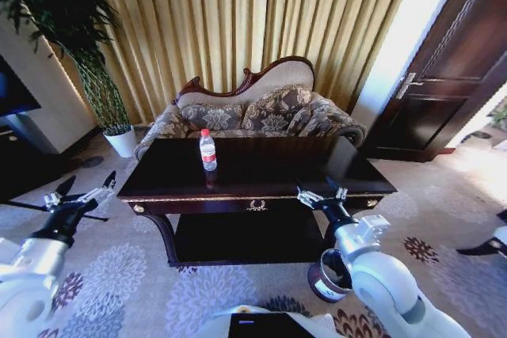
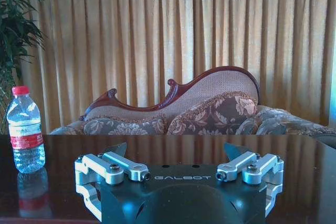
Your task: Move to the front of the table and place the trash on the table into the trash bin.
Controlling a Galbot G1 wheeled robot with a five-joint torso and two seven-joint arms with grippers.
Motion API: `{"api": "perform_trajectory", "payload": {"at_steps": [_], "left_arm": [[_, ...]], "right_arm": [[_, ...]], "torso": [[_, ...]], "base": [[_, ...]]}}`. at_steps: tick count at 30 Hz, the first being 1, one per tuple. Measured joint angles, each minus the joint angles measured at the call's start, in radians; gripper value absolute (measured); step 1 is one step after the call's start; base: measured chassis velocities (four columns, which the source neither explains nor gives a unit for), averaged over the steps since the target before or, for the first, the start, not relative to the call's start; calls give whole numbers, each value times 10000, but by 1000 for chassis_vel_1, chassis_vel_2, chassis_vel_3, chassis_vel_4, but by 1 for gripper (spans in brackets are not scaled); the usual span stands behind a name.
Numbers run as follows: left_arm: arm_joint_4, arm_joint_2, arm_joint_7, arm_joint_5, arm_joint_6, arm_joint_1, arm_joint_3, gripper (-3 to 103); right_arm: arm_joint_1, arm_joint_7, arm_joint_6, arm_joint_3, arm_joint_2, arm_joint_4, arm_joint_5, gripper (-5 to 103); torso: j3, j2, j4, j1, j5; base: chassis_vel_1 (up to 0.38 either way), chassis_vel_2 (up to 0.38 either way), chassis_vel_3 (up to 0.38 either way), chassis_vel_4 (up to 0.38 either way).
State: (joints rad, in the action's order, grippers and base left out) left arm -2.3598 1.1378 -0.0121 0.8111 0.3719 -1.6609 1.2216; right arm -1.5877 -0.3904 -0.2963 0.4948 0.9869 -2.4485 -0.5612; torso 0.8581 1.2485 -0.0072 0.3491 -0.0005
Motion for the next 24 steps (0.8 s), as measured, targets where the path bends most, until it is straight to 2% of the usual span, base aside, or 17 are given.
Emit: {"api": "perform_trajectory", "payload": {"at_steps": [3,8,9,12,13,15,16,20,24], "left_arm": [[319,-424,253,229,232,415,-274,100],[1170,-1369,1298,331,577,2145,-1981,100],[1170,-1369,1298,331,577,2145,-1981,100],[1510,-1644,2187,279,896,3326,-3499,100],[1510,-1644,2187,279,896,3326,-3499,100],[1820,-1691,2846,6,1050,4039,-4830,100],[1820,-1691,2846,6,1050,4039,-4830,100],[2401,-1780,3430,-267,1245,5017,-6809,100],[2894,-1875,3423,-454,1339,5730,-7870,100]], "right_arm": [[-45,-3,32,-9,76,52,76,100],[-273,-12,204,20,240,188,345,100],[-273,-12,204,20,240,188,345,100],[-417,-46,254,197,276,206,420,100],[-417,-46,254,197,276,206,420,100],[-467,-64,277,402,280,232,420,100],[-467,-64,277,402,280,232,420,100],[-443,-85,317,598,279,362,394,100],[-351,-88,363,620,279,497,381,100]], "torso": [[0,1,-3,0,3],[2,-2,-4,4,3],[2,-2,-4,4,3],[2,-1,-3,5,5],[2,-1,-3,5,5],[2,-2,-3,5,4],[2,-2,-3,5,4],[3,-2,-3,5,3],[3,-2,-2,5,5]], "base": [[0,0,0,0],[0,0,0,0],[0,0,0,0],[0,0,0,0],[0,0,0,0],[0,0,0,0],[0,0,0,0],[0,0,0,0],[0,0,0,0]]}}
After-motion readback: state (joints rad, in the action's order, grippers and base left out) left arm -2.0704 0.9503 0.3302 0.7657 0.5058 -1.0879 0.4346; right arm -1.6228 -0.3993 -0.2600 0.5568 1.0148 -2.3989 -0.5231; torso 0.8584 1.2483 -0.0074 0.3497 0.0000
